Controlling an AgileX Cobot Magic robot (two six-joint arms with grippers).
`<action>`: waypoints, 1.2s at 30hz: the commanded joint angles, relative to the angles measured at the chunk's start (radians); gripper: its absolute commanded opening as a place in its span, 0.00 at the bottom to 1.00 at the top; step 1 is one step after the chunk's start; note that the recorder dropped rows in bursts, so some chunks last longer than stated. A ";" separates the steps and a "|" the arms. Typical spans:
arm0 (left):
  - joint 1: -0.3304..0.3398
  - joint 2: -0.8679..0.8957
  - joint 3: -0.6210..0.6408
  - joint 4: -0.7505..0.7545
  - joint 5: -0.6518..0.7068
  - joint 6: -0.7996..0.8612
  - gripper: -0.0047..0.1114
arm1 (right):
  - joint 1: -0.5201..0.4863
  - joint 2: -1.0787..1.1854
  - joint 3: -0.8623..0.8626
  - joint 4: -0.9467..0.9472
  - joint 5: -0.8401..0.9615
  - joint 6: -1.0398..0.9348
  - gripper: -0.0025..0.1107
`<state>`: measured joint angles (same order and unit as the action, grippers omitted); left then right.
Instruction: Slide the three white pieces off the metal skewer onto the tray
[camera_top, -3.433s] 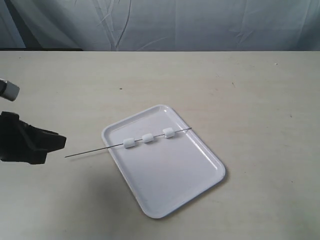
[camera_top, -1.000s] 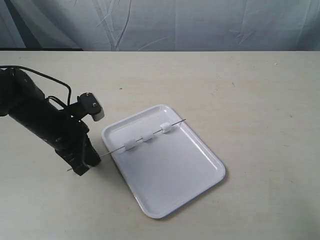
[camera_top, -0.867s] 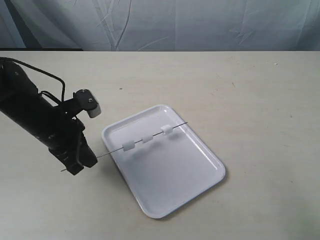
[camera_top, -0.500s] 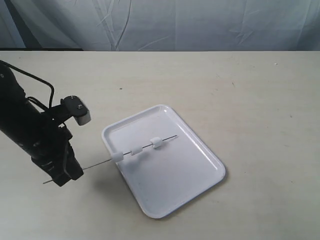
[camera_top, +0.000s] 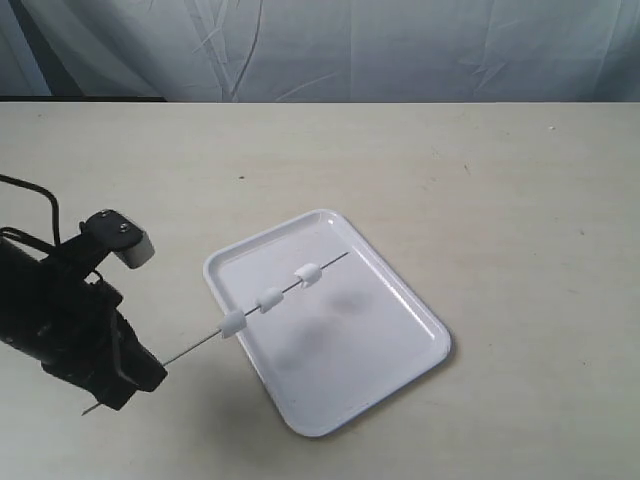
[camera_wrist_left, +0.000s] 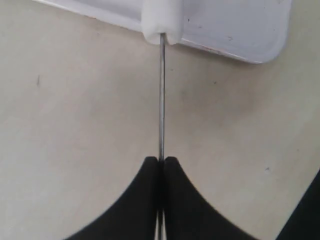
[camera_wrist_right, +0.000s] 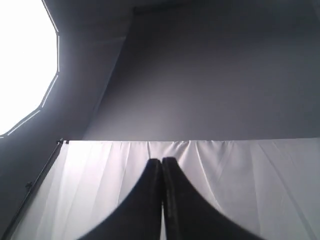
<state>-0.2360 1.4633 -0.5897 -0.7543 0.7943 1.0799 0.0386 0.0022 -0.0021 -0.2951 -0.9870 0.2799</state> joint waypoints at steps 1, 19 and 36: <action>-0.005 -0.080 0.043 -0.094 0.000 -0.007 0.04 | 0.003 -0.002 0.002 -0.064 0.216 0.202 0.02; -0.005 -0.143 0.101 -0.268 0.136 -0.016 0.04 | 0.003 0.610 -0.400 -0.998 0.430 1.261 0.02; -0.005 -0.143 0.215 -0.645 0.169 0.248 0.04 | 0.003 1.539 -0.560 -1.221 0.129 1.625 0.44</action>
<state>-0.2360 1.3261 -0.3795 -1.3407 0.9392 1.3014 0.0386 1.4429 -0.5574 -1.5532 -0.7659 1.9021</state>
